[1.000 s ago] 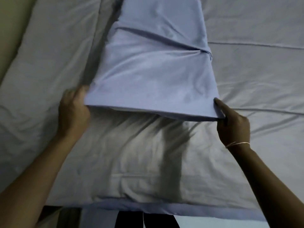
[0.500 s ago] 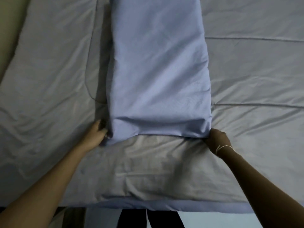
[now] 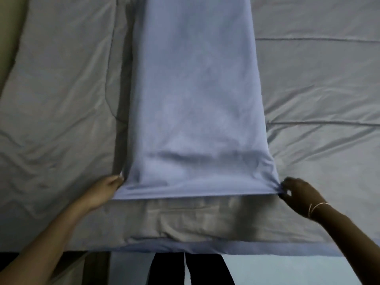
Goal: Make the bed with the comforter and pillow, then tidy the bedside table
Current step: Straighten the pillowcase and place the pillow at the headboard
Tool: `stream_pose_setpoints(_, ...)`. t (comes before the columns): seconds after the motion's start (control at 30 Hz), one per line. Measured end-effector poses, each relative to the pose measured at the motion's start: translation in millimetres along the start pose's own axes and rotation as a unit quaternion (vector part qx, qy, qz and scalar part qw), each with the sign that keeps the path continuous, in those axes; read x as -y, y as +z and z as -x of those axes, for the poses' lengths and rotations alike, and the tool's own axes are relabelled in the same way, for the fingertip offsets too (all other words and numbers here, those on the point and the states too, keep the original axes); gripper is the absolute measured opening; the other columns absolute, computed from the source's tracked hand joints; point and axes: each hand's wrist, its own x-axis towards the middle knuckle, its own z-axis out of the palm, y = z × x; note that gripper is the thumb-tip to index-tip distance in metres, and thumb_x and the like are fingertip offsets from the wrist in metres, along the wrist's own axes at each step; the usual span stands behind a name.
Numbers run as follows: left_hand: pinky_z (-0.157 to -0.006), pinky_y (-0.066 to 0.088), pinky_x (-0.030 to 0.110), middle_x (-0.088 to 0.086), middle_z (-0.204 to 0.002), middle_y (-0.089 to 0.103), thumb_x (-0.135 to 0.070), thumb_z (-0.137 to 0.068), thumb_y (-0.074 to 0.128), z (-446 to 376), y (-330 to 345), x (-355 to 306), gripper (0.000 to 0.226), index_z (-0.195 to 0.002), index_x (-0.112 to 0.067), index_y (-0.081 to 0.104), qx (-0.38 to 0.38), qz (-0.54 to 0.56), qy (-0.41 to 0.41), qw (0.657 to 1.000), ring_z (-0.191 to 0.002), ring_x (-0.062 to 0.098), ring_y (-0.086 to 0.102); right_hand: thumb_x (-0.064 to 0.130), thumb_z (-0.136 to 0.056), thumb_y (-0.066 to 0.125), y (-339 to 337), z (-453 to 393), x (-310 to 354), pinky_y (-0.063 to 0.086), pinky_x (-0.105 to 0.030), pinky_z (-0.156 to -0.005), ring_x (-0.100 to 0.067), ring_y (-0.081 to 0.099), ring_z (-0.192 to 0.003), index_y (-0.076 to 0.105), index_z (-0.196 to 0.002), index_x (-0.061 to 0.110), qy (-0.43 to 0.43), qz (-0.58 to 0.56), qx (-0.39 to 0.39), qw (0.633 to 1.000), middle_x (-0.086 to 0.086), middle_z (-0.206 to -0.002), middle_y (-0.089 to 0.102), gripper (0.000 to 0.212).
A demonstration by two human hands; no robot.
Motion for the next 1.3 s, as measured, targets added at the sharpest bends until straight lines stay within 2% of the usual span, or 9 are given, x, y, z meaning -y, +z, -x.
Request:
stream_pose_setpoints(0.1,-0.075,0.04,0.03,0.024,-0.094,0.067,-0.01,-0.094,0.054,1.7,-10.4,-4.5,0.024,-0.071,-0.014,0.06,0.042,-0.094,-0.018,0.995,-0.088,0.022,0.059,0.038,-0.089,0.06,-17.0,-3.3,5.4,0.041,-0.023,-0.093,-0.019,0.058,-0.114,0.063,-0.119,0.021,0.055,0.088,0.191,0.976,-0.002,-0.126,0.06,0.034)
stream_pose_setpoints(0.17,-0.09,0.044,0.037,0.024,-0.116,0.062,-0.009,-0.091,0.056,1.0,-22.3,-21.1,0.014,-0.1,-0.003,0.065,-0.061,-0.136,-0.001,0.989,-0.106,0.035,0.059,0.026,-0.084,0.068,-38.4,-9.6,10.8,0.037,-0.019,-0.097,-0.016,0.055,-0.119,0.05,-0.135,0.021,0.097,0.041,0.203,0.973,-0.001,-0.134,0.056,0.054)
stream_pose_setpoints(0.3,-0.105,0.035,0.045,0.029,-0.137,0.045,-0.01,-0.094,0.047,-2.1,-22.9,-100.1,0.04,-0.132,0.004,0.048,-0.354,-0.081,0.139,0.921,-0.125,0.042,0.045,0.019,-0.086,0.059,-73.5,-41.1,54.2,0.04,-0.038,-0.102,-0.035,0.051,-0.122,0.048,-0.137,0.007,0.065,-0.088,-0.2,0.974,-0.018,-0.136,0.052,0.053)
stream_pose_setpoints(0.4,-0.112,0.026,0.05,0.025,-0.144,0.04,-0.023,-0.094,0.032,-23.6,3.5,-164.7,0.05,-0.137,0.001,0.044,-0.348,-0.114,0.271,0.89,-0.134,0.038,0.039,0.025,-0.091,0.043,-76.8,-81.4,130.4,0.039,-0.044,-0.105,-0.039,0.051,-0.124,0.051,-0.133,-0.001,-0.034,-0.14,-0.397,0.907,-0.024,-0.135,0.052,0.049)
stream_pose_setpoints(0.57,-0.116,0.005,0.054,0.007,-0.157,0.021,-0.045,-0.095,0.019,-53.6,43.5,-176.0,0.059,-0.149,-0.02,0.026,-0.34,-0.214,0.204,0.893,-0.146,0.025,0.018,0.051,-0.099,0.022,-50.2,-122.1,183.4,0.001,-0.047,-0.12,-0.021,0.002,-0.149,0.009,-0.152,0.033,-0.082,-0.035,-0.245,0.965,-0.001,-0.162,0.005,0.058)
stream_pose_setpoints(0.77,-0.115,0.004,0.062,0.02,-0.155,0.02,-0.047,-0.093,0.017,-61.3,22.9,-136.6,0.069,-0.15,-0.009,0.021,-0.423,-0.078,0.014,0.903,-0.144,0.039,0.013,0.063,-0.093,0.019,-65.0,-137.2,96.3,0.002,-0.056,-0.118,-0.03,0.001,-0.148,0.006,-0.152,0.031,0.129,-0.084,-0.268,0.951,-0.004,-0.162,0.005,0.069)
stream_pose_setpoints(0.97,-0.116,0.003,0.051,0.011,-0.157,0.019,-0.037,-0.096,0.022,-88.9,13.6,-230.9,0.058,-0.15,-0.017,0.02,-0.409,-0.206,0.273,0.846,-0.146,0.03,0.016,0.04,-0.101,0.032,-109.1,-189.4,150.7,0.002,-0.049,-0.118,-0.03,0.004,-0.148,0.015,-0.152,0.017,-0.041,-0.03,-0.323,0.945,-0.009,-0.16,0.009,0.059)
stream_pose_setpoints(1.07,-0.117,0.011,0.053,0.009,-0.157,0.022,-0.042,-0.095,0.012,-125.4,-3.2,-247.2,0.06,-0.15,-0.018,0.023,-0.373,-0.258,0.255,0.854,-0.145,0.026,0.018,0.047,-0.098,0.025,-116.8,-225.3,165.9,0.004,-0.047,-0.118,-0.024,0.006,-0.149,0.016,-0.152,0.029,-0.119,0.017,-0.299,0.947,-0.002,-0.161,0.011,0.058)
stream_pose_setpoints(1.3,-0.117,0.005,0.047,0.01,-0.159,0.014,-0.045,-0.097,0.017,-150.3,-26.1,-230.6,0.06,-0.151,-0.019,0.017,-0.418,-0.236,0.209,0.852,-0.146,0.027,0.013,0.046,-0.098,0.028,-180.4,-284.2,91.5,0.006,-0.054,-0.118,-0.034,0.005,-0.147,0.014,-0.152,0.018,0.116,-0.091,-0.331,0.932,-0.012,-0.16,0.011,0.062)
